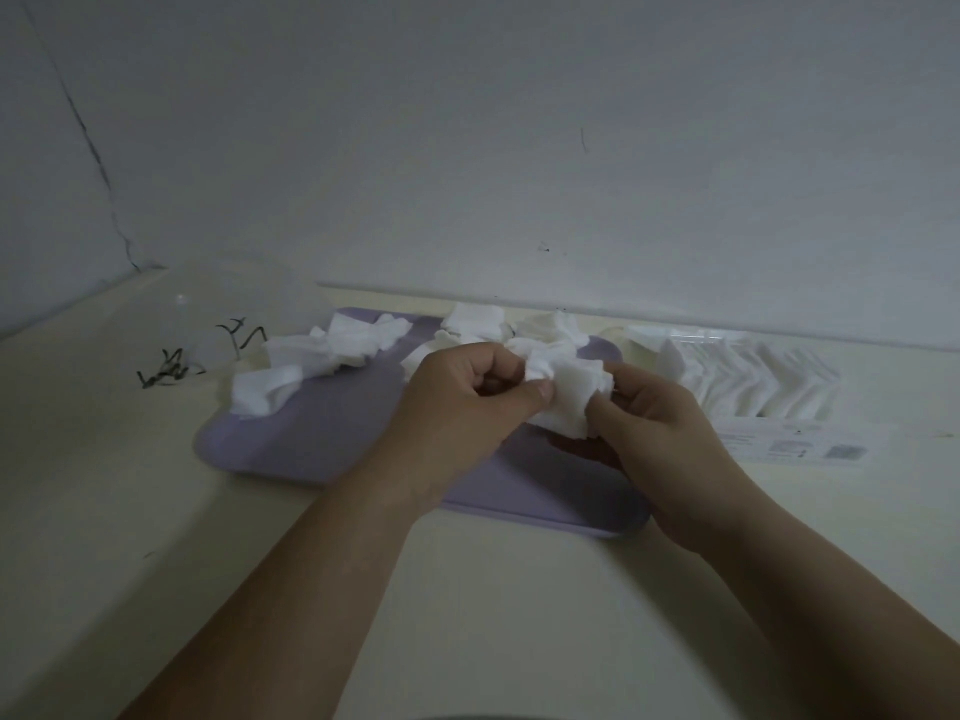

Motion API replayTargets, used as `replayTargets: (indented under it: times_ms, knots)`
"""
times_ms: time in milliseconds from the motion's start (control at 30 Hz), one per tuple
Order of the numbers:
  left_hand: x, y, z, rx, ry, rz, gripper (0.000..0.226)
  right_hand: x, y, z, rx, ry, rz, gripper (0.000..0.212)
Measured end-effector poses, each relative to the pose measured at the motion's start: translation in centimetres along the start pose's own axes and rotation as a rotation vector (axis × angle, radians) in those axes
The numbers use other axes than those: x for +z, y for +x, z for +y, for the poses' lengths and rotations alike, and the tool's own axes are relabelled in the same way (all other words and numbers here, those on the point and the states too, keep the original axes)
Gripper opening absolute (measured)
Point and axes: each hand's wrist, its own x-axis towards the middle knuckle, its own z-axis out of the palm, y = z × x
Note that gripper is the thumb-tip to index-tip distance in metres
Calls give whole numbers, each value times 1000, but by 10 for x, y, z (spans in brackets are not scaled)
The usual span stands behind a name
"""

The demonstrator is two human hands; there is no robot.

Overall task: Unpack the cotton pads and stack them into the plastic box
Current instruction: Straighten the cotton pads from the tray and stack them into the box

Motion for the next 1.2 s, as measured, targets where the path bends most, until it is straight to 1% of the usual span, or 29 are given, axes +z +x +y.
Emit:
replayTargets:
  times_ms: [100, 200, 267, 333, 400, 467, 500, 533, 567, 600, 667, 700, 767, 833, 900, 1000, 1067, 1100, 1133, 1167, 1200]
  knots:
    - [2, 0, 0, 23, 53, 48, 20, 2, 0, -2, 31, 32, 29, 24]
    - [2, 0, -2, 65, 149, 51, 31, 2, -1, -3, 43, 67, 24, 30]
    - [4, -1, -3, 92, 198, 41, 32, 2, -1, -3, 20, 8, -4, 35]
    - [4, 0, -2, 134, 236, 57, 28, 2, 0, -1, -14, -49, 18, 30]
    - [-3, 4, 0, 175, 270, 163, 18, 0, 2, 3, -33, -38, 87, 18]
    - [-18, 12, -4, 192, 383, 347, 8, -3, 4, 7, -39, -20, 158, 20]
    - [-27, 16, -9, 182, 498, 417, 9, -5, 6, 9, -39, -13, 183, 24]
    - [-35, 20, -15, 147, 621, 429, 17, -6, 7, 11, -40, -7, 201, 28]
    - [-40, 22, -20, 96, 716, 385, 25, -7, 9, 13, -47, -17, 209, 32]
    - [-43, 23, -24, 50, 767, 317, 28, -7, 10, 15, -56, -42, 213, 35]
    - [-41, 22, -29, -4, 832, 197, 16, -6, 10, 17, -65, -89, 217, 42]
    - [-40, 21, -28, -6, 854, 161, 17, -6, 10, 17, -68, -93, 218, 44]
    - [-39, 20, -27, -10, 836, 138, 28, -6, 11, 16, -66, -78, 217, 46]
    - [-37, 21, -29, -11, 842, 125, 31, -8, 11, 16, -47, -69, 220, 47]
    - [-33, 21, -30, -16, 935, 113, 31, -8, 12, 17, -37, -84, 228, 47]
    - [-30, 19, -27, -61, 963, 125, 40, -8, 13, 20, -39, -111, 248, 50]
    - [-28, 17, -23, -15, 949, 150, 32, -9, 14, 21, -49, -114, 250, 49]
    - [-28, 16, -21, 45, 926, 170, 25, -9, 14, 20, -52, -114, 247, 50]
    - [-28, 15, -19, 106, 854, 186, 19, -10, 14, 21, -50, -112, 245, 51]
    - [-28, 14, -15, 139, 723, 192, 18, -10, 14, 20, -45, -108, 244, 52]
    - [-27, 13, -10, 130, 552, 174, 18, -11, 14, 20, -42, -105, 242, 54]
